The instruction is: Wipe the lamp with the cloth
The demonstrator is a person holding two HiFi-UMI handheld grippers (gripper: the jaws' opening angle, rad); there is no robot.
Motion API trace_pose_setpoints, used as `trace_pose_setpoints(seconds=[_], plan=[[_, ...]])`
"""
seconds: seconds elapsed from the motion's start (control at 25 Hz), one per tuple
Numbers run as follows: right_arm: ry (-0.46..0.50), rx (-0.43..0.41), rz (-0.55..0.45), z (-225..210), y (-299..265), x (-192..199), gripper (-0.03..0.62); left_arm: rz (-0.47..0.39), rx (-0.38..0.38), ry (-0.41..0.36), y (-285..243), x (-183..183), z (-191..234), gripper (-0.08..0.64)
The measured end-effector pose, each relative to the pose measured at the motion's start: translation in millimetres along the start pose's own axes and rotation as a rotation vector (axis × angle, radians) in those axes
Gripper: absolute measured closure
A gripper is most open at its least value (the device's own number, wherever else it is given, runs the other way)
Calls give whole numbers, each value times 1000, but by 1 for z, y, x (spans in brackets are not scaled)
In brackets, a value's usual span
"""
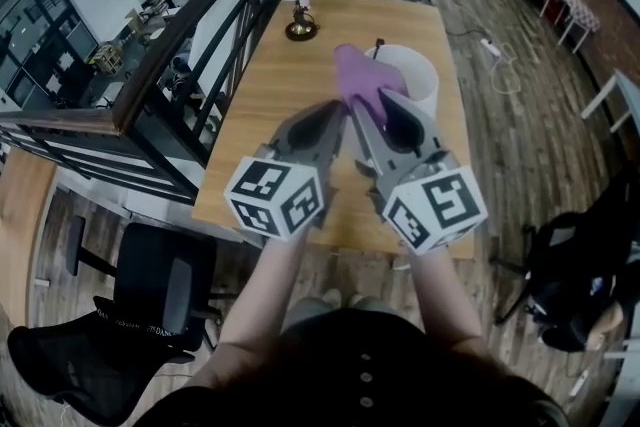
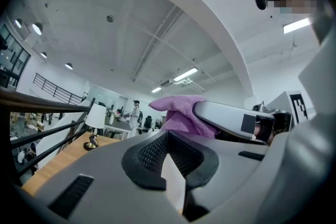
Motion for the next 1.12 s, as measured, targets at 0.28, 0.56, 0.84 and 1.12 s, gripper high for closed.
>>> trace_pose_setpoints(seconds=[0.28, 0.56, 0.84, 1.12], plan=[[-12, -30, -29, 0, -20, -5, 515, -34, -15, -23, -3, -16, 13, 549], [-81, 7, 52, -9, -29, 34, 515, 6, -29, -9, -6, -2, 23, 549], [-139, 26, 96, -14, -30, 57, 515, 34, -44, 11, -7, 11, 28, 549], [-171, 38, 137, -14, -23, 78, 515, 87, -56, 39, -7, 37, 29, 549]])
Point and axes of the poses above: the fingertips, and each gripper's own axes: y backward along the fingers, z to its left, x out of its underside, the point moved 5 cm from there along y, backward along the fingers, and after that the axes turned 7 degrees about -x, right-handed, at the moved point
